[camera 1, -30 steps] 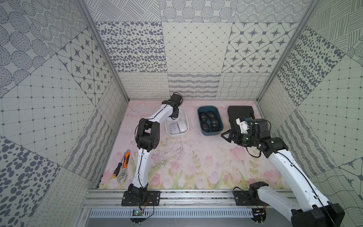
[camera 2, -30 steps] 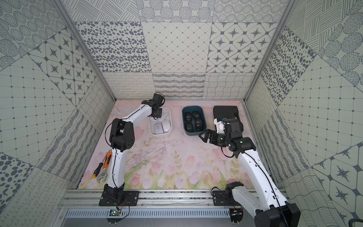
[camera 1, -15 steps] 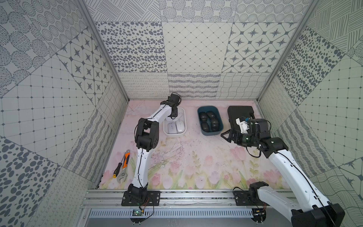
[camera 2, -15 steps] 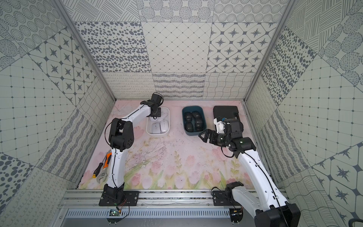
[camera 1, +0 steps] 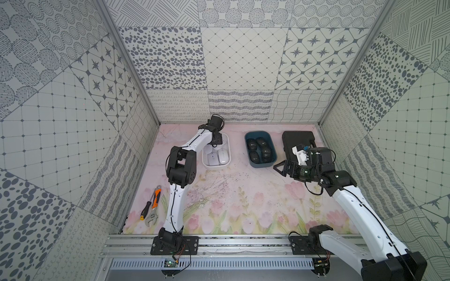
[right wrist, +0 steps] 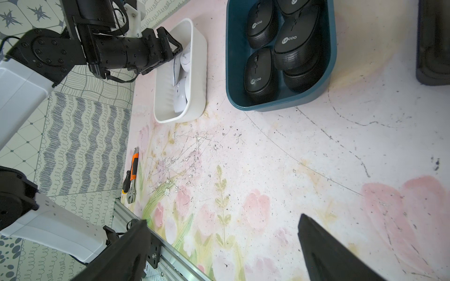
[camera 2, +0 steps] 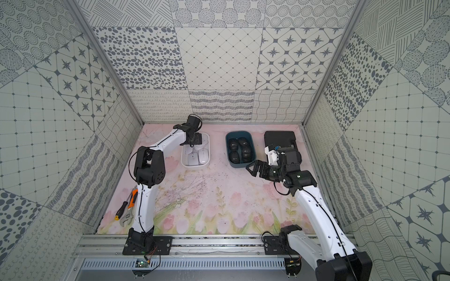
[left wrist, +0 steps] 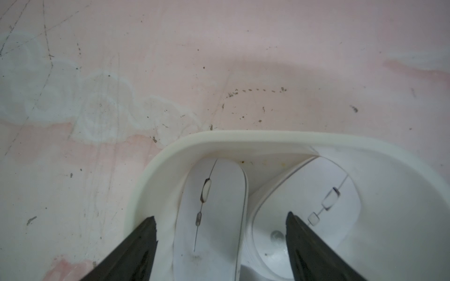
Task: Place the mice by color into the storage box
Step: Place the mouse in the storage box, then reset both arms
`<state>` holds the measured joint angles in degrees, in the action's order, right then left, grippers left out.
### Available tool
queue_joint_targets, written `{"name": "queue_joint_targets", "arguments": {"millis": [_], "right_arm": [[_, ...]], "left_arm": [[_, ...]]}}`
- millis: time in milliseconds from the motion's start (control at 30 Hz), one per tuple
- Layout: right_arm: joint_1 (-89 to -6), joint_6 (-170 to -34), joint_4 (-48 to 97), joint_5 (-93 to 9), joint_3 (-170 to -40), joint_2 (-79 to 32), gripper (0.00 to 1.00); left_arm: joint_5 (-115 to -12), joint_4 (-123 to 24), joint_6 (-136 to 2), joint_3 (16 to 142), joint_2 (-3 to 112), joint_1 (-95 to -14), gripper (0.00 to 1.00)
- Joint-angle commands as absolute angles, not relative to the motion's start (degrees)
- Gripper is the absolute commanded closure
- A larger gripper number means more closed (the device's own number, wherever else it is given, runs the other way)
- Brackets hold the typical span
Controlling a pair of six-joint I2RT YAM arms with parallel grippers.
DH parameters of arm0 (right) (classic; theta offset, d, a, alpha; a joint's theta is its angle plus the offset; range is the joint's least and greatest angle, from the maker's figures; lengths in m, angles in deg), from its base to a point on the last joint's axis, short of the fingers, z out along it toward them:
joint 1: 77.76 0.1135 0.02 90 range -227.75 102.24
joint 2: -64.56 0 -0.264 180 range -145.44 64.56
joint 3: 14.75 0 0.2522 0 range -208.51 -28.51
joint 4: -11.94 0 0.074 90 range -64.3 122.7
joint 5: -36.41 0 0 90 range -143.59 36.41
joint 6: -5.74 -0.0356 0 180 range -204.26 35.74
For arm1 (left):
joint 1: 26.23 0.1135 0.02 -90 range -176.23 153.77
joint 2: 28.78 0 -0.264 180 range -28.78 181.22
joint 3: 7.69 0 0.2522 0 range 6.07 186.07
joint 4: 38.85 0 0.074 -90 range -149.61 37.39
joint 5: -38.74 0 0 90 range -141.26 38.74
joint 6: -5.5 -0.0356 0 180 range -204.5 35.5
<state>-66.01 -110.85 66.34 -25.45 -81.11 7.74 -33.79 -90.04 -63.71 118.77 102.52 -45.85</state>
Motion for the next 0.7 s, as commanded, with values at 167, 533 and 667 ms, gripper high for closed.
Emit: {"name": "queue_joint_targets", "arguments": {"millis": [167,533,667], "right_arm": [[-66.1,-111.6,63.1,-24.3,-80.2,9.1,0.01],[-64.9,-110.9,62.7,-24.5,-79.6,8.4,0.01],[-63.4,-109.5,63.4,-28.5,-80.8,7.1,0.01]], "left_arm": [[-34.9,-92.3,-61.6,117.4,94.9,-47.3,0.12],[-50.5,-79.8,-58.3,98.1,78.1,-47.0,0.57],[-55.3,-72.8,-60.3,86.3,66.4,-47.1,0.38]]}}
